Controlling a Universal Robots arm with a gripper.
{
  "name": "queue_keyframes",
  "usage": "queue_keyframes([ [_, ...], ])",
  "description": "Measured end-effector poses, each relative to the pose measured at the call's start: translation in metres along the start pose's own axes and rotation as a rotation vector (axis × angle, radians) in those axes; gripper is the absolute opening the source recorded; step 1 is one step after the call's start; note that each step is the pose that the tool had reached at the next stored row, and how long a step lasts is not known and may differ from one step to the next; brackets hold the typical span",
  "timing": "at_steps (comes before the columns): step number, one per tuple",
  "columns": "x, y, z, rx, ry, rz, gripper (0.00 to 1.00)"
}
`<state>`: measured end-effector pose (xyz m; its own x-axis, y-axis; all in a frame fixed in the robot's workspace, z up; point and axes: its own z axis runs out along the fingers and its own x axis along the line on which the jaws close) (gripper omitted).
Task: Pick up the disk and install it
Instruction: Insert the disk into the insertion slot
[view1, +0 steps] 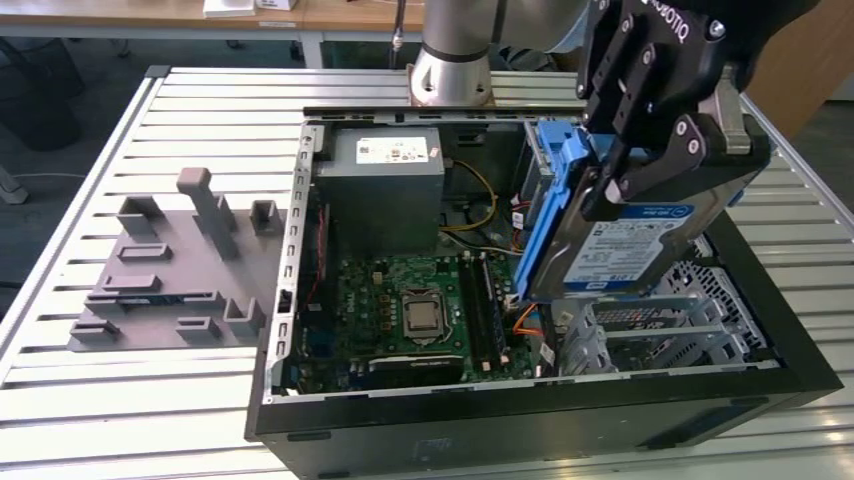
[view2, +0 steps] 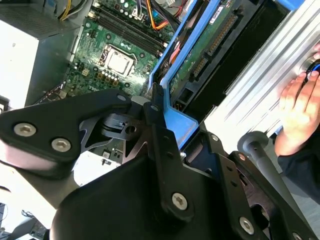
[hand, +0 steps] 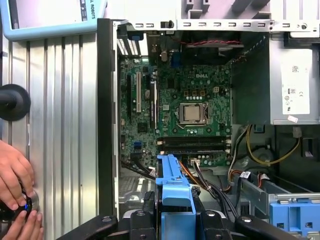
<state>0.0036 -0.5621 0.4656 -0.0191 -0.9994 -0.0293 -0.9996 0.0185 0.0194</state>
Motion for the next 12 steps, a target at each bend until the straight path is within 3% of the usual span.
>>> queue_keyframes([
  [6, 0.0058, -0.0043, 0.0022, 0.0000, -0.0001, 0.000, 0.36],
  [12, 0.0074, -0.0147, 0.0041, 0.0000, 0.0002, 0.000, 0.36],
])
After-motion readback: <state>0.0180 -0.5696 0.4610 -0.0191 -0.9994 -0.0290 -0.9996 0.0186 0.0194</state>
